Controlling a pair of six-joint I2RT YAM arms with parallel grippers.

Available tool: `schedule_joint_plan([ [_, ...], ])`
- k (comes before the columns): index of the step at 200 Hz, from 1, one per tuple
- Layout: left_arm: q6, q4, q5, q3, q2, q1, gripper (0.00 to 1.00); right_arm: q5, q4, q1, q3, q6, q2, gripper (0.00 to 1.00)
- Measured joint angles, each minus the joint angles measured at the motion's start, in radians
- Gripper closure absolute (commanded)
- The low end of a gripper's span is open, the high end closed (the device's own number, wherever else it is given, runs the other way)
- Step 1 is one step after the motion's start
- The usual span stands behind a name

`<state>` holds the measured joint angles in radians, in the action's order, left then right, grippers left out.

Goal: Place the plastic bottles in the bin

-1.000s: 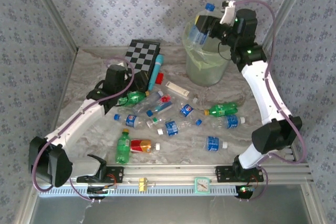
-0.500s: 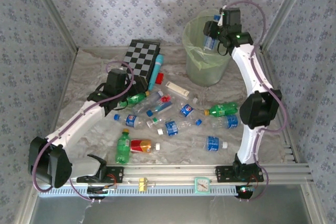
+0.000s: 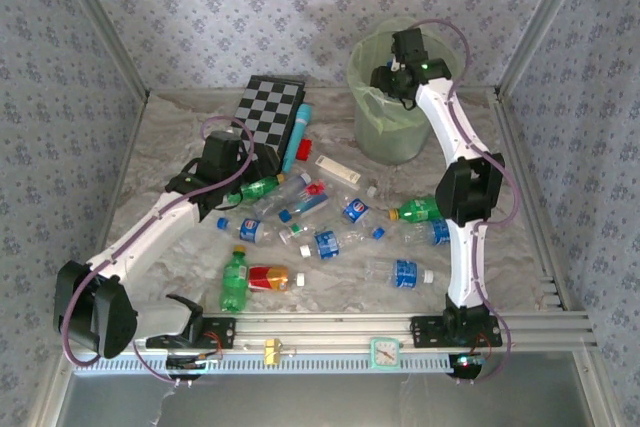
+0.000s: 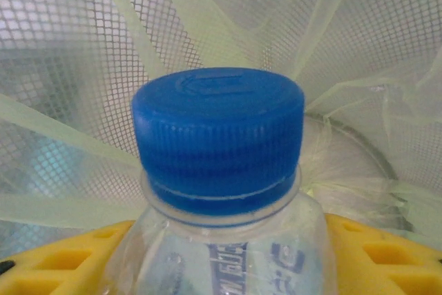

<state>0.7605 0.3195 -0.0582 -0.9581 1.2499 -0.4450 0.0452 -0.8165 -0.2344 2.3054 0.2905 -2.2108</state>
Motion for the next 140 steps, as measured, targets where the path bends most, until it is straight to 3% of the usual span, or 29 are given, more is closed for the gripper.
schedule_joint_plan([
  [44, 0.000, 0.000, -0.003, 0.000, 0.000, 0.000, 0.00, 0.011, -0.035, 0.009, 0.100, -0.016, -0.003, 0.10],
  [82, 0.000, -0.001, -0.003, 0.000, 0.000, 0.000, 0.00, 0.024, -0.046, 0.017, 0.116, -0.027, 0.050, 0.08],
  [140, -0.008, -0.018, -0.003, 0.002, -0.010, 0.000, 0.01, 0.046, 0.011, 0.039, -0.148, -0.044, 0.421, 0.08],
])
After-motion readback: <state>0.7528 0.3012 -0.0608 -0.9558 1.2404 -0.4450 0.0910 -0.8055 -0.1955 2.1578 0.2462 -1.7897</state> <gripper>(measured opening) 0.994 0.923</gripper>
